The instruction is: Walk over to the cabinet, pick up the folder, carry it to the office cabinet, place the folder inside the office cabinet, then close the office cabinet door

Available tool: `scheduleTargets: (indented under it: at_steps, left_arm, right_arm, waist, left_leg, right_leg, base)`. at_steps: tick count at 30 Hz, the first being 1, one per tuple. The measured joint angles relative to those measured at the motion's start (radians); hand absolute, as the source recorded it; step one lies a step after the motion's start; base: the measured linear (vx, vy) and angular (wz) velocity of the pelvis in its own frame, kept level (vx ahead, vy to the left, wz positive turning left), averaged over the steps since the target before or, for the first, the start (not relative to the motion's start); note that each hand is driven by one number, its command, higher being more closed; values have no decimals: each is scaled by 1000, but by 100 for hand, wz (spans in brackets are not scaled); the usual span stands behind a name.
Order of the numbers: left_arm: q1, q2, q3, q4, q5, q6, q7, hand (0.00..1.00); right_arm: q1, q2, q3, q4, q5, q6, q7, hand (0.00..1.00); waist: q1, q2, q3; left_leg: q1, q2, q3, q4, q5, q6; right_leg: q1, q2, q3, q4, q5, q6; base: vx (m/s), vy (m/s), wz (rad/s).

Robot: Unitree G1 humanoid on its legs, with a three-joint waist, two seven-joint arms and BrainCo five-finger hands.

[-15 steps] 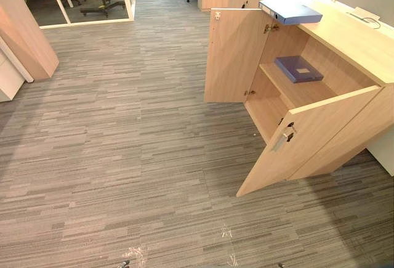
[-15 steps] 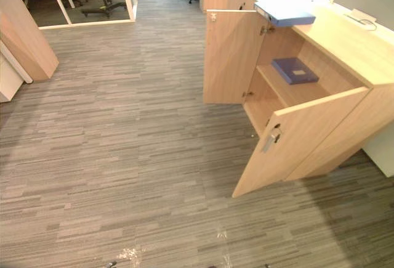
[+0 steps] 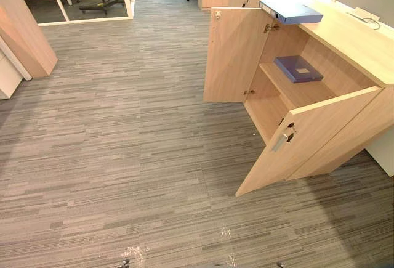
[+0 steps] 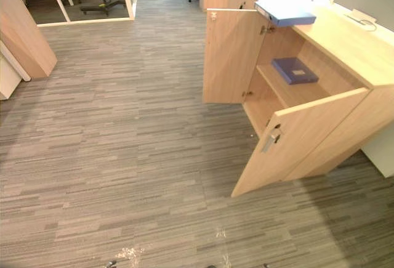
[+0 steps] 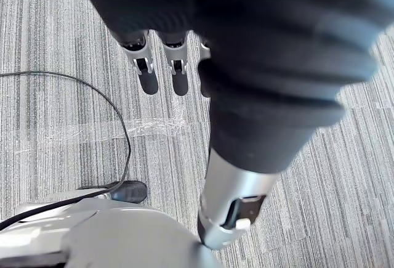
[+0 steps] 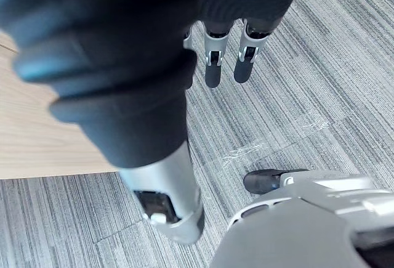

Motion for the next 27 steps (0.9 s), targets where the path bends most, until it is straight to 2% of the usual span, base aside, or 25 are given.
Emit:
scheduleTargets:
  at_steps: [13, 27]
  left_arm:
    - [2, 7, -1, -10, 37, -15, 36, 0]
    - [-4, 20, -51, -18, 101, -25, 45, 0]
  right_arm:
    - [-1, 11, 0, 0, 2, -4, -31, 0]
    - [-1, 12, 1, 0, 1, -5, -31, 0]
  waist:
    - [0, -17, 10]
    - [0, -17, 10]
  left_leg:
    - [-1, 0, -2, 0, 0, 0]
    - [-1, 0, -2, -1, 0, 0]
  right_leg:
    - [0, 0, -4, 0, 0, 0]
    - [0, 0, -5, 0, 0, 0]
  base:
    - [0, 0, 0]
    - [0, 0, 0]
